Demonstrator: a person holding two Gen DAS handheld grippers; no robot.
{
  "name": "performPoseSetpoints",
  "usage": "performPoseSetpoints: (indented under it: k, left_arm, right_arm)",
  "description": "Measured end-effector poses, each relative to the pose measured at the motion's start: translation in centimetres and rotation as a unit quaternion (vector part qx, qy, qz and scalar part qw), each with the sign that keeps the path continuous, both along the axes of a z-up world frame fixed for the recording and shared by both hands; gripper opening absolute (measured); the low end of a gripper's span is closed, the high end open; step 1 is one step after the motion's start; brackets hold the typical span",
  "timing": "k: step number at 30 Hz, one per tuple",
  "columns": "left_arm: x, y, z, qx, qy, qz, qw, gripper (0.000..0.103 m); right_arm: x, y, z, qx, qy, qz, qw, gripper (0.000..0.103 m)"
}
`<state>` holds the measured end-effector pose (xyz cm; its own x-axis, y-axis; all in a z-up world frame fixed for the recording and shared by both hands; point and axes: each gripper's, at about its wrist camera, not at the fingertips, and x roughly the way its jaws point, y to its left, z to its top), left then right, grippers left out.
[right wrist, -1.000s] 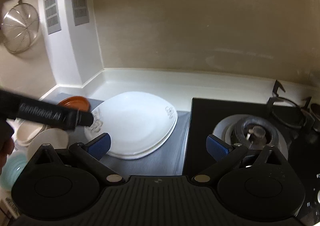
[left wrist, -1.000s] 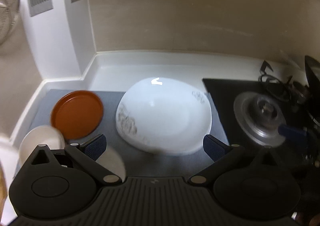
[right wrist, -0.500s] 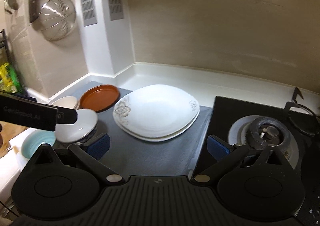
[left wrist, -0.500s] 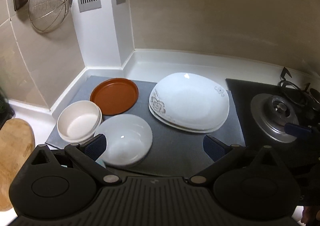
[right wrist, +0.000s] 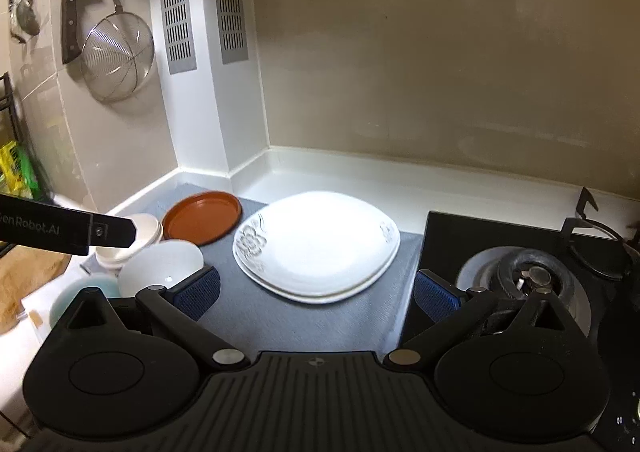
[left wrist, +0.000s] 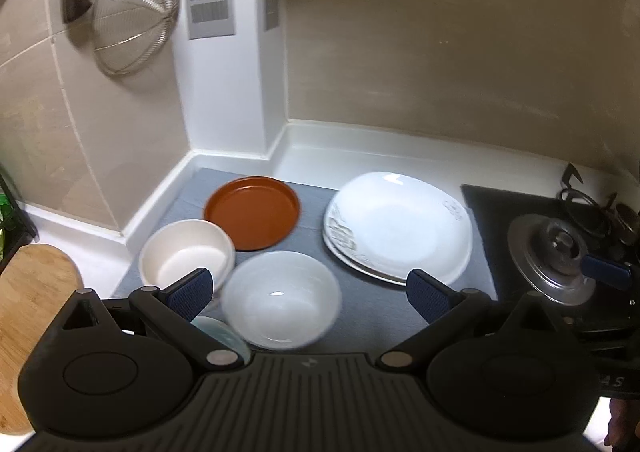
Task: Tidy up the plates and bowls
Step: 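Move both tools toward the terracotta dish on the mat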
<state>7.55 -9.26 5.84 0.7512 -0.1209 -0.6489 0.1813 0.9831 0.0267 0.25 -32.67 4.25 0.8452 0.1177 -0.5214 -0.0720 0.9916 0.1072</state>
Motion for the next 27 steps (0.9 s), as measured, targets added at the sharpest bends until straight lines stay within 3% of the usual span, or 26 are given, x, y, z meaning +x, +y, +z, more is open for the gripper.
performPoseSetpoints:
  k: [6,14,22,27]
  left_arm:
    - [3.2,4.7,0.9,0.023,-0.009,-0.004,0.9997,0.103]
    - [7.4,9.8,0.9,0.013,-0.01,-0.012,0.9998,0.103]
    - [11.3,11.0,0.4,0.008,0.012,0.0,0.9999,0.103]
    - [14.3,10.6,-0.1,0.017,0.031,0.021,0.9992,0.103]
  right_arm:
    - [1.0,3.7,1.4,0.0,-0.004,-0.014,1.0,0.103]
    - [2.4,8.6,2.2,0.004,0.008,-0.024,1.0,0.103]
    - [4.7,10.6,3.3,-0.012,0.011,-0.001,1.0,0.103]
    - [8.3,9.9,3.5,-0.001,0.009,0.018,1.0,0.103]
